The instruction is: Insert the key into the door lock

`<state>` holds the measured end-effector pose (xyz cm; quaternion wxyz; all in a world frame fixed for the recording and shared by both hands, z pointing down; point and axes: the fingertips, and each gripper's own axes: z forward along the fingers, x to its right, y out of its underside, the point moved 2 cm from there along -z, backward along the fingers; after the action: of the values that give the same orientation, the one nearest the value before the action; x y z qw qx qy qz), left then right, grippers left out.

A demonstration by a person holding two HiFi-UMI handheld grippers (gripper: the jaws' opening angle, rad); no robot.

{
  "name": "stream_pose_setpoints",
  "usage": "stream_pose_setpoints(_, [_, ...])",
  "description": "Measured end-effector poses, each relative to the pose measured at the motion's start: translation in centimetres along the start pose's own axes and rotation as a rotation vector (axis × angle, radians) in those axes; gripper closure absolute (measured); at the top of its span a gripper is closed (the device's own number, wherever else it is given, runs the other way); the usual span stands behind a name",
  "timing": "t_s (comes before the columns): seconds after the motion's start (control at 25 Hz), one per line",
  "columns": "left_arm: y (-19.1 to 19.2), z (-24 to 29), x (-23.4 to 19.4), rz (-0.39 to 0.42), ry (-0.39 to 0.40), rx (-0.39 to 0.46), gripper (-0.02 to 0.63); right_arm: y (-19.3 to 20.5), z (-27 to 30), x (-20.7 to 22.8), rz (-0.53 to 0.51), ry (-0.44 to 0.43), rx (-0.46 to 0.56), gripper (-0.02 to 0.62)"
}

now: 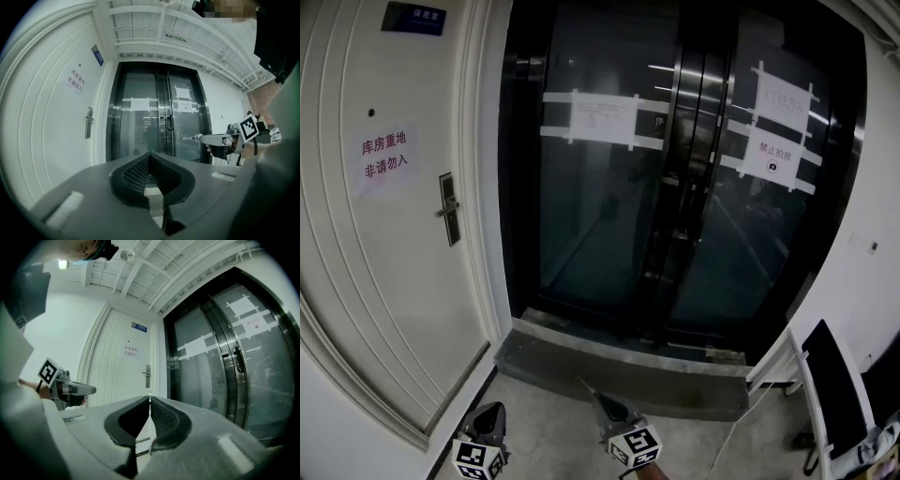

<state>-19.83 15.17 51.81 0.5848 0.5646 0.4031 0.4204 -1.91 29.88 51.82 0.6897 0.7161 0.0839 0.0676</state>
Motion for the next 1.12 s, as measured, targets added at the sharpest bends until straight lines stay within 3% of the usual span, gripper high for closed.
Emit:
stream_pose_setpoints(0.44, [0.5,6.9,-7.5,0.004,0.007,-0.002,0.604,1.0,9.5,2.0,0.006,0.023,0.001,0.584])
stream_pose_setpoints(1.12, [1.1,15.5,-13.9,-0.004,-0.04,-0.01,0.604,2.3,20.6,7.3,0.014,-0.011,0.001,0.584])
